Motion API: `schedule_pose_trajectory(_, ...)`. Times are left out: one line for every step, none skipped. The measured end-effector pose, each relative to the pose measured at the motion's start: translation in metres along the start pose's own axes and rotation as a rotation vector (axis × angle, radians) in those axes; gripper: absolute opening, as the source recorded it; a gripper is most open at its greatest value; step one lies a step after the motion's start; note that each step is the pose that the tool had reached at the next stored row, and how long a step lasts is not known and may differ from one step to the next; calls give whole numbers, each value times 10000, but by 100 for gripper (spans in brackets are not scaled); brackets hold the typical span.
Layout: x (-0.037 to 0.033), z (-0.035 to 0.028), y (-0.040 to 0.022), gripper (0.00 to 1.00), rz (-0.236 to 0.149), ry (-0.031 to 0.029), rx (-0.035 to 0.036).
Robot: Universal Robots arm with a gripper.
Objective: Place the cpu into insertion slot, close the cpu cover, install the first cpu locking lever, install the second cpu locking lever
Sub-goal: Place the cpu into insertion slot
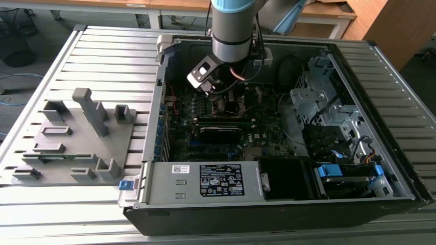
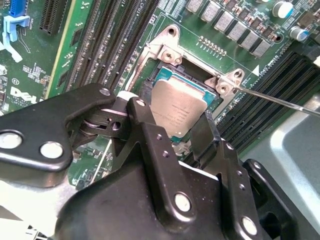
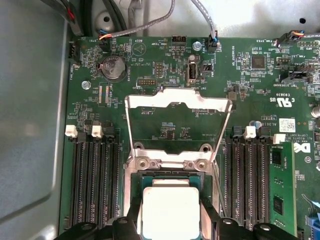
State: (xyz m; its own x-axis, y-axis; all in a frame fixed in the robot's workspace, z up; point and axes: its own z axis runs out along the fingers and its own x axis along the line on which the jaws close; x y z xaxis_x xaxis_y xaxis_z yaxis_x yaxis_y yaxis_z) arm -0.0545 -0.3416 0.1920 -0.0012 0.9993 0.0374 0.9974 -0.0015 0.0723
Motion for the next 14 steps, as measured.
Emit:
schedule_pose_trajectory(-1,2,-1,54,0,-1,1)
schedule_pose_trajectory(-1,4,-1,54,0,-2,1)
schedule_pose_trajectory(0,5,-1,54,0,-1,1)
schedule_pose_trajectory(0,6,-1,54,0,0,0)
schedule_pose_trajectory(0,7,-1,54,1,3,-1)
schedule_pose_trajectory(0,7,-1,54,1,2,-1)
schedule_pose_trajectory(0,7,-1,54,0,3,-1)
schedule_pose_trajectory(0,7,-1,54,1,2,-1)
schedule_pose_trajectory(0,8,-1,54,0,2,-1)
schedule_pose_trajectory(0,8,-1,54,1,3,-2)
schedule_pose_trajectory(0,8,-1,54,1,3,-2)
schedule_pose_trajectory(0,8,-1,54,1,3,-2)
schedule_pose_trajectory(0,8,-1,54,1,3,-2)
schedule_pose_trajectory(0,8,-1,54,1,3,-1)
